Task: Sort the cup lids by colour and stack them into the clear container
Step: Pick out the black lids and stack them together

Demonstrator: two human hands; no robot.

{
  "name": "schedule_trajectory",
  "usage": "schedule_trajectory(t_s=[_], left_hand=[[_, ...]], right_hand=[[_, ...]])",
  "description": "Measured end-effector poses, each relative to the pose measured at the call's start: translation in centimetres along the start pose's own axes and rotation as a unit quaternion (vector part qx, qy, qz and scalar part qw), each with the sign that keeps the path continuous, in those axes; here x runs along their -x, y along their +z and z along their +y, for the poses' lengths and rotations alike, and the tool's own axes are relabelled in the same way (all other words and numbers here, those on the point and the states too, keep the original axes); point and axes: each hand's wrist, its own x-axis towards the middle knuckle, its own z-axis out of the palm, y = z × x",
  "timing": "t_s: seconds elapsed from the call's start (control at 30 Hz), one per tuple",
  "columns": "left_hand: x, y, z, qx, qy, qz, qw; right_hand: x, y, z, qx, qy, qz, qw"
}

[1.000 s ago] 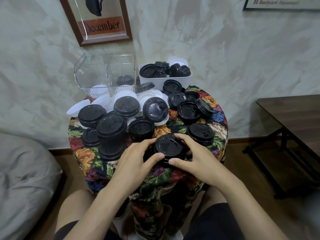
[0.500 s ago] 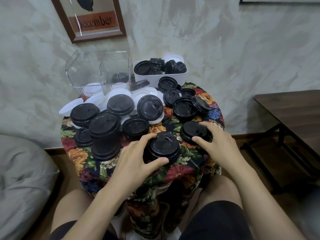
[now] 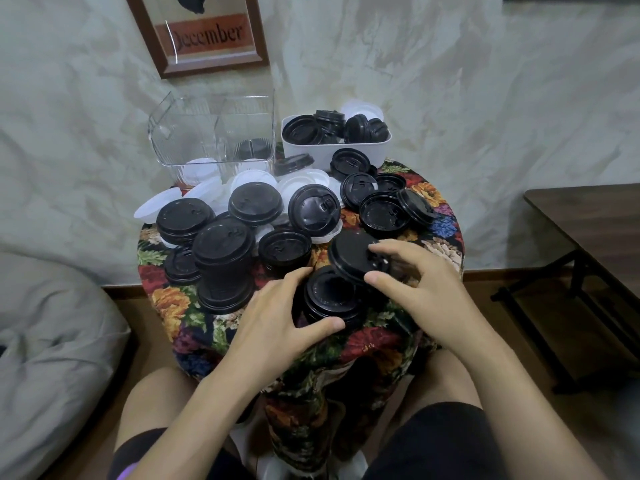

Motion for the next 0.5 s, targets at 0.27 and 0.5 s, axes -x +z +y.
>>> schedule_trajectory(t_s=[0.27, 0.5], left_hand=[[-0.2, -0.1, -0.1, 0.034, 0.050, 0.001, 0.998], [-0.1, -0.4, -0.7, 0.048, 0.056, -0.012, 0.997]], right_hand=[[0.9, 1.5, -1.5, 0.088, 0.002, -0.086, 0.992], [1.3, 1.9, -1.8, 0.105, -0.001, -0.091, 0.990]])
